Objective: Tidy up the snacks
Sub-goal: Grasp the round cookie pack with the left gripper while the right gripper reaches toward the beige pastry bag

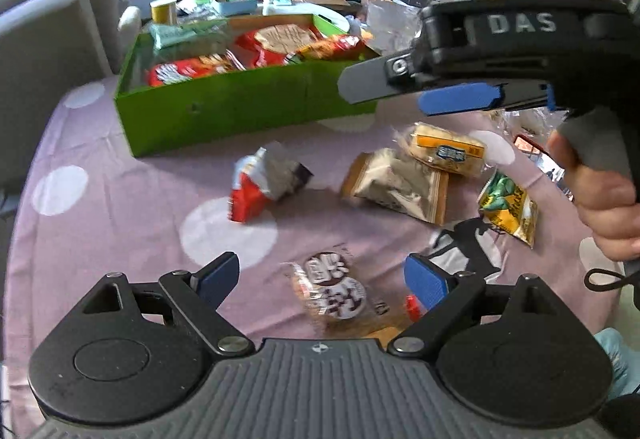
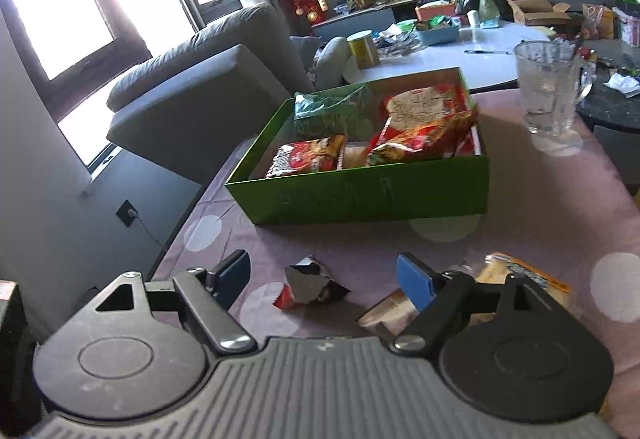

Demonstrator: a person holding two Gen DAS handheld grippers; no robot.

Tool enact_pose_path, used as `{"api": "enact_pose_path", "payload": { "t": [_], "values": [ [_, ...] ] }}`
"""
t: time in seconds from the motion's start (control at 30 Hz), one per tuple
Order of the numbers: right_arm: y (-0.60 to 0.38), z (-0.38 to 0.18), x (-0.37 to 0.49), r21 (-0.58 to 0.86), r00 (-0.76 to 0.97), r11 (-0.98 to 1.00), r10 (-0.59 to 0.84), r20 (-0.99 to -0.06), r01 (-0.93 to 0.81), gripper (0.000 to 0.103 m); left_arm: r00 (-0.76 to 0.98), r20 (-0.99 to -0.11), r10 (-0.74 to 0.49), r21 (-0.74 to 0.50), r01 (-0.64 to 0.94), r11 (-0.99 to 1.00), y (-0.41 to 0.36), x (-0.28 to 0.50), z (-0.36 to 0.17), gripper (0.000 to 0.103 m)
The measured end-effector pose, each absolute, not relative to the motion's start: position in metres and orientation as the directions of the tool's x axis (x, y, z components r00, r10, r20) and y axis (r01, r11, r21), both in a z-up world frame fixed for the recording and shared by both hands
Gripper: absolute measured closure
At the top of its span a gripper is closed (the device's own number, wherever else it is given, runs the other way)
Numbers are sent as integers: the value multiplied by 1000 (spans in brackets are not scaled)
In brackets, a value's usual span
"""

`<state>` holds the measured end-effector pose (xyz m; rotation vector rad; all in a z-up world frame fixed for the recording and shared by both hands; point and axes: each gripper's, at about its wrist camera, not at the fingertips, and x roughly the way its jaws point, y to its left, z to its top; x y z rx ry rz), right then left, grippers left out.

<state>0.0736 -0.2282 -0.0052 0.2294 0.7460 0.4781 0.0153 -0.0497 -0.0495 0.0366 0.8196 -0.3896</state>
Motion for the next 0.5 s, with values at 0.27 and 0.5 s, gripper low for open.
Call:
{"api": "enact_pose_path", "payload": {
  "t": [0.27, 0.5],
  "values": [
    [-253, -22, 77, 342, 614, 889, 457, -643, -303, 38, 571, -769, -288, -109, 326, 939, -60, 23, -68, 30],
    [-252, -46, 82, 288, 573, 906, 420, -703, -311, 38, 579, -771, -266, -78, 329, 941, -64, 27, -71, 44]
  ]
}}
